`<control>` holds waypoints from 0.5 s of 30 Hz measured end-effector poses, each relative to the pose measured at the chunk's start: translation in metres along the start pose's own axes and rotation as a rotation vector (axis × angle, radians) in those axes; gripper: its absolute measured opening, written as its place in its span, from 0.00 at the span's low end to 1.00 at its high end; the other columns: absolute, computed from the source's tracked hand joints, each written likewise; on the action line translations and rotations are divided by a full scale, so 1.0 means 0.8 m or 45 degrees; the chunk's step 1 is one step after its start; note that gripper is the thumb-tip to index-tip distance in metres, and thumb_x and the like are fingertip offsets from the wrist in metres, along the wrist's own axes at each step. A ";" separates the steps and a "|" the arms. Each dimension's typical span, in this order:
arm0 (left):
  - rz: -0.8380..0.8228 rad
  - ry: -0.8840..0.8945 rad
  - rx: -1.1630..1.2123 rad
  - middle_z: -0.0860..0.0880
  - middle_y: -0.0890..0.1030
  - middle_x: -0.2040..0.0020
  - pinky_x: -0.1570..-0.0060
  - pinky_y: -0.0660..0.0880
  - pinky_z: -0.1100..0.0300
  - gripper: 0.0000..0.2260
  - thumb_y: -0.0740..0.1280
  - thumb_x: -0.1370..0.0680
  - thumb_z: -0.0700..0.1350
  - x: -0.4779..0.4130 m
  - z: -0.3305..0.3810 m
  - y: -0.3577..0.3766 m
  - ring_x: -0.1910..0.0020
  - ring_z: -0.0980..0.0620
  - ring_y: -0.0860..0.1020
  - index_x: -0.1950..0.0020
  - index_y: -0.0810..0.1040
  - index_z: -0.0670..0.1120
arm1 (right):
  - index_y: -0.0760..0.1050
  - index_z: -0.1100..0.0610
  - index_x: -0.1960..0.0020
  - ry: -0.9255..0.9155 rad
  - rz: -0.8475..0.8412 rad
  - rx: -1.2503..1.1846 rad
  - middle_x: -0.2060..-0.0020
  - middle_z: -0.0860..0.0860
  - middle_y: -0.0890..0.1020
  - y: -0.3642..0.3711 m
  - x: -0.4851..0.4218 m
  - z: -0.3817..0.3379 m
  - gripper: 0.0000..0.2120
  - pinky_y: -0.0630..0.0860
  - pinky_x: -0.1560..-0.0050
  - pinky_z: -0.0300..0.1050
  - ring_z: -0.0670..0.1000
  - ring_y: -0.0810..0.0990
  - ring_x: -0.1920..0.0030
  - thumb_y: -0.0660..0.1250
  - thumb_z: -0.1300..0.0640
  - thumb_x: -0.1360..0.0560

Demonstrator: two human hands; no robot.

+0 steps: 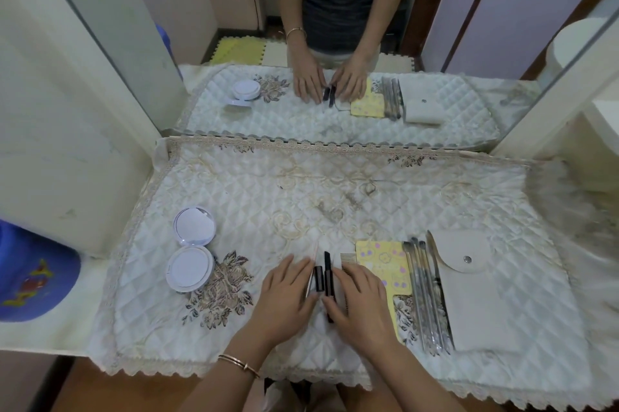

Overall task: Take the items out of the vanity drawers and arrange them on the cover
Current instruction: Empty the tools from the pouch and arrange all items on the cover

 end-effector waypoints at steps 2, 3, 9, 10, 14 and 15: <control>0.014 0.001 0.003 0.55 0.54 0.24 0.28 0.45 0.57 0.38 0.37 0.33 0.65 0.001 0.001 -0.001 0.26 0.58 0.43 0.25 0.51 0.51 | 0.75 0.50 0.42 0.011 0.002 -0.029 0.46 0.46 0.80 -0.001 0.000 0.000 0.23 0.73 0.40 0.48 0.46 0.66 0.41 0.56 0.39 0.30; 0.026 -0.008 0.011 0.55 0.54 0.24 0.29 0.44 0.59 0.38 0.37 0.33 0.65 0.002 0.000 0.000 0.25 0.56 0.44 0.25 0.51 0.50 | 0.74 0.50 0.42 0.011 0.005 -0.026 0.46 0.46 0.80 -0.002 0.000 0.000 0.23 0.74 0.40 0.49 0.46 0.66 0.41 0.56 0.39 0.30; 0.230 0.021 0.075 0.45 0.70 0.31 0.30 0.58 0.54 0.30 0.49 0.26 0.59 0.020 -0.009 -0.004 0.31 0.45 0.66 0.31 0.66 0.43 | 0.73 0.50 0.42 -0.020 -0.003 -0.021 0.46 0.48 0.80 -0.001 -0.005 -0.006 0.21 0.70 0.39 0.50 0.48 0.67 0.42 0.57 0.42 0.31; 0.252 0.041 0.066 0.44 0.73 0.33 0.31 0.63 0.51 0.27 0.50 0.26 0.56 0.022 -0.012 -0.003 0.33 0.44 0.69 0.33 0.70 0.42 | 0.73 0.49 0.42 -0.032 -0.004 -0.011 0.46 0.49 0.80 0.000 -0.006 -0.008 0.21 0.67 0.39 0.48 0.48 0.67 0.41 0.57 0.42 0.31; 0.173 0.081 0.047 0.48 0.71 0.32 0.31 0.65 0.50 0.26 0.47 0.26 0.54 0.026 -0.016 0.000 0.31 0.46 0.66 0.33 0.69 0.46 | 0.74 0.49 0.44 0.001 0.009 -0.005 0.45 0.51 0.80 -0.002 -0.011 -0.014 0.19 0.71 0.40 0.51 0.50 0.66 0.41 0.57 0.43 0.31; 0.191 0.106 0.041 0.47 0.72 0.33 0.33 0.68 0.49 0.25 0.48 0.26 0.54 0.025 -0.018 -0.002 0.33 0.45 0.68 0.34 0.70 0.46 | 0.74 0.48 0.45 0.023 0.018 0.009 0.45 0.51 0.80 -0.004 -0.011 -0.017 0.19 0.73 0.42 0.54 0.50 0.66 0.41 0.57 0.43 0.32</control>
Point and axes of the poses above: each hand's wrist, its own x-axis away from the middle knuckle, its own y-axis out of the palm, z = x × y, the point moved 1 cm from there along -x, towards the middle knuckle
